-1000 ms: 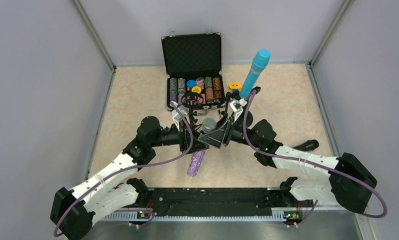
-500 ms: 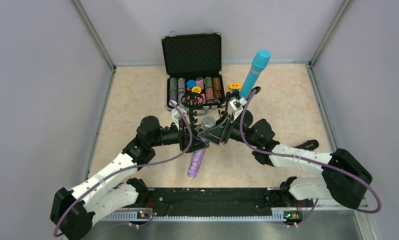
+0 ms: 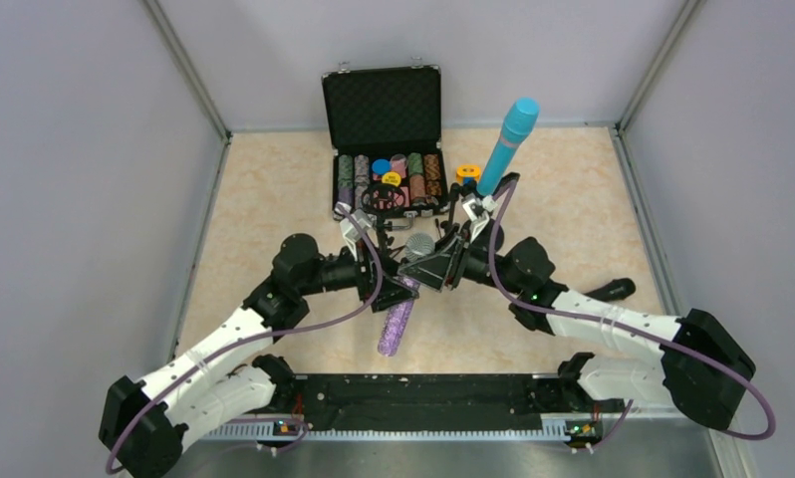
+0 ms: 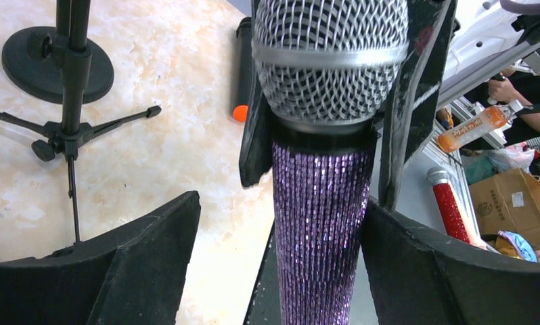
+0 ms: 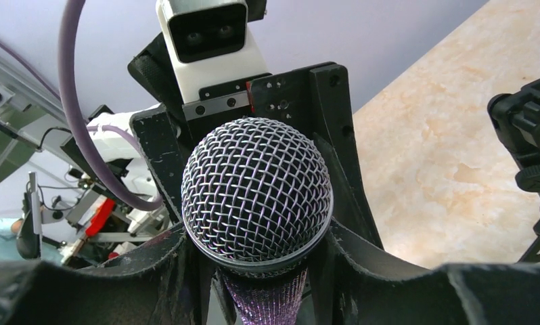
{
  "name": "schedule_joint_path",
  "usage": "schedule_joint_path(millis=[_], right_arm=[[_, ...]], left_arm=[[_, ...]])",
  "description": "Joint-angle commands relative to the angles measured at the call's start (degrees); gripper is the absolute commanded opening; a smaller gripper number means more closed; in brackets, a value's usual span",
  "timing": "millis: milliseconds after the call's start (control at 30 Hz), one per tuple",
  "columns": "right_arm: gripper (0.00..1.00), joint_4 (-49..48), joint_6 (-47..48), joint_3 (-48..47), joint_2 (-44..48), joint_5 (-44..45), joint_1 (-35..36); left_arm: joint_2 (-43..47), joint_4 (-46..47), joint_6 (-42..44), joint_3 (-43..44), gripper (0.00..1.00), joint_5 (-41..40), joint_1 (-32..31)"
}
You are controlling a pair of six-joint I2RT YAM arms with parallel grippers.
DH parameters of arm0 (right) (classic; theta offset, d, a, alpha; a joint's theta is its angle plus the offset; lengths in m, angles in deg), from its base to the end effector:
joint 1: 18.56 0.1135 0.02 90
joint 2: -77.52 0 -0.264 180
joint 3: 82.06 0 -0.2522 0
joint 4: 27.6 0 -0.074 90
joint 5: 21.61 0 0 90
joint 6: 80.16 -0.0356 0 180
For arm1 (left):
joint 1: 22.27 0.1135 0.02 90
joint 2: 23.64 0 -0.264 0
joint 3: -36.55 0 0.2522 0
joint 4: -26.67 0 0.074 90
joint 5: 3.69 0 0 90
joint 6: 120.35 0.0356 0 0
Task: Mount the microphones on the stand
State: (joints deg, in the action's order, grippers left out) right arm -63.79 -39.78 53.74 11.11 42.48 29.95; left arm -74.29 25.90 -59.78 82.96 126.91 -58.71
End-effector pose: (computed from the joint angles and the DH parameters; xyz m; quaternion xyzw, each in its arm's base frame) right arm 0.1544 0.1981 0.2857 -0.1708 0.6018 0.6705 0.3988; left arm 0.1510 -0.1403 0.2902 0.2762 0.6759 -0.5592 0.3927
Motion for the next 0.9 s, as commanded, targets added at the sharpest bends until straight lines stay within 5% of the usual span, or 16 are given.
schedule_joint_path(millis=[0, 433, 533, 600, 633, 767, 867], right_arm=[[0.00, -0.4, 2.1, -1.1, 3.4, 2.5, -0.1], [0.00, -0.4, 1.3, -1.9, 4.0, 3.8, -0.3], [0.00, 0.2, 1.5, -1.6, 4.6, 5.0, -0.3], [0.02, 0.7, 2.0, -1.5, 4.8, 5.2, -0.3], [0.11, 0.9, 2.1, -1.5, 4.7, 5.2, -0.3], [0.71, 1.1, 2.2, -0.8, 4.6, 5.2, -0.3], [0.91, 2.7, 2.2, -0.5, 5.2, 5.3, -0.3]], left_arm=[[2.2, 1.6, -0.5, -2.4, 0.89, -0.4, -0.1], [-0.3, 6.7, -2.2, -5.7, 0.83, 1.3, -4.4], [-0.1, 5.4, -1.6, -5.8, 0.57, 0.9, -4.8], [0.2, 4.0, -1.0, -5.8, 0.08, -0.6, -4.8], [0.6, 3.5, -0.9, -5.8, 0.00, -2.3, -4.8], [2.5, 5.0, -1.1, -6.3, 0.00, -5.8, -4.8], [3.5, 6.2, -1.2, -6.1, 0.00, -6.9, -4.8]])
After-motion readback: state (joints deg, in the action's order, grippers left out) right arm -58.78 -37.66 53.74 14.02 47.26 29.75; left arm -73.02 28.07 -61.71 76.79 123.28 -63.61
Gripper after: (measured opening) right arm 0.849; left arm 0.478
